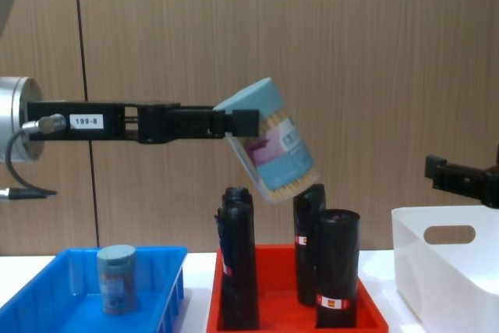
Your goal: Pick the cotton swabs from the blue box and place them into the white box.
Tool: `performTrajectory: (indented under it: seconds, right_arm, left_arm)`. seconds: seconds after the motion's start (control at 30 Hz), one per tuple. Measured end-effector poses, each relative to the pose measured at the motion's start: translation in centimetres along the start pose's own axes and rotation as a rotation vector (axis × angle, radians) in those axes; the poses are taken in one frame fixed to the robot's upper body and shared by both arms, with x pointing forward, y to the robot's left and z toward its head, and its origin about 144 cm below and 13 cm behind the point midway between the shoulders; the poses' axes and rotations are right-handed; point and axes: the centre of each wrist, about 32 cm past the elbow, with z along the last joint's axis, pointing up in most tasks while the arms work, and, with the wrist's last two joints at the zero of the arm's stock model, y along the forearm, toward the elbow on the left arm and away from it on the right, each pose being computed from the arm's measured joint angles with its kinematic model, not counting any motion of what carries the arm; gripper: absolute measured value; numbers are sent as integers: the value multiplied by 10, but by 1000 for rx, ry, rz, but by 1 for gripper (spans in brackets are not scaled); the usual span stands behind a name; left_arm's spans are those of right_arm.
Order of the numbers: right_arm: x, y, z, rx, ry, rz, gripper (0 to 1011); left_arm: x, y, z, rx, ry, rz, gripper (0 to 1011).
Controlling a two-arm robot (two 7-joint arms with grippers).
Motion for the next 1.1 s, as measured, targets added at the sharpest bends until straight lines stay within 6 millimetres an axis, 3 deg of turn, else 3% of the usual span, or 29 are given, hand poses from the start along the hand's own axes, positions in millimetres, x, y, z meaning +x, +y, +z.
performTrajectory:
  seconds: [0.53,1.1]
  right_arm:
    - [2,2,5,-8,-33,37,1002]
    - [17,14,36,-94,-119,260,1002]
  left_arm:
    - [3,-5,1,-2,-18,-34,652]
    - [3,-7,1,-2,-24,-43,652]
